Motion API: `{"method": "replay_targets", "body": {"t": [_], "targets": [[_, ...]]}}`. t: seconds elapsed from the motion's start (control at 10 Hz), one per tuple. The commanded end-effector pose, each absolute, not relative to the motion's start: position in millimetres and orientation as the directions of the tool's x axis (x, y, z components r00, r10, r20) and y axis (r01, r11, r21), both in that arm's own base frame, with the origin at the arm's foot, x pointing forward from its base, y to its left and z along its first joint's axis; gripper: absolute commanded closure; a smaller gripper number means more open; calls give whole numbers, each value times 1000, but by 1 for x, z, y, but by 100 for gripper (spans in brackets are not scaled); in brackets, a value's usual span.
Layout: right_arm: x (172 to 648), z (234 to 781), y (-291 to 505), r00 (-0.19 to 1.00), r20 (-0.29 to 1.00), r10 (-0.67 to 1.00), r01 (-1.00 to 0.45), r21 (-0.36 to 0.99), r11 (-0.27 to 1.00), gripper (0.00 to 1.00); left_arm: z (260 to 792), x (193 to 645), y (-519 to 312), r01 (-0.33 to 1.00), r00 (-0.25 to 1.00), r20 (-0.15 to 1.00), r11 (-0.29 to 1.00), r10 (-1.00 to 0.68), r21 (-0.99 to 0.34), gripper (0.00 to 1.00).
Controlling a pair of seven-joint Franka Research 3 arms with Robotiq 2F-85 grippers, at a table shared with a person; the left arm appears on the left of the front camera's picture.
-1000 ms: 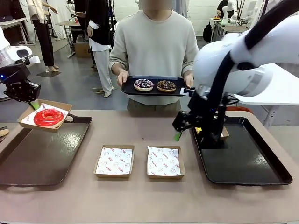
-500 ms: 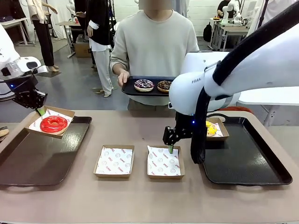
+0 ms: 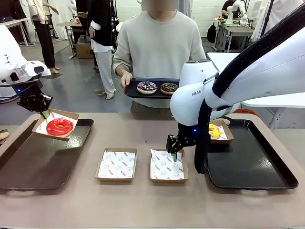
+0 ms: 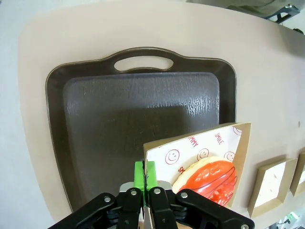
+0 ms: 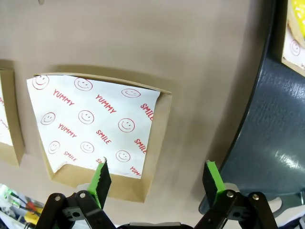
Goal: Individually package the donuts and arrange them on the tray.
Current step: Place the picked Paper togo box on the Handle tray while simultaneously picking up another Paper togo box from the table with the other hand.
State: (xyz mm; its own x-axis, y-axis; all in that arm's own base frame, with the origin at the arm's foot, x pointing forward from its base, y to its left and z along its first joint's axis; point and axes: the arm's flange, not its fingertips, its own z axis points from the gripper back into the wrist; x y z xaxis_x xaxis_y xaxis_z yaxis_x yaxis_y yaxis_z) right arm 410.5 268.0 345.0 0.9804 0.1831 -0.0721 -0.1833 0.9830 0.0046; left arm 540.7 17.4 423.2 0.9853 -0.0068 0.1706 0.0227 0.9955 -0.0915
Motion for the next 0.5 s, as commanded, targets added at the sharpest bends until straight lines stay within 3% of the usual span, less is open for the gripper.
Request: {"method": "replay_targets", "body": {"t": [0.0,0.3,0.4], "targets": [[410,346,268,977,-75,197,-198,3,980,0,423,540,19,45,986,167,995,-29,-93,99],[410,345,268,980,-73,186,-186,5,983,0,423,540,19,45,986,167,995,-29,-93,99],[408,337,272,991,-67,113,-113,0,994,0,423,541,17,30,985,169,995,-14,-91,99]]}}
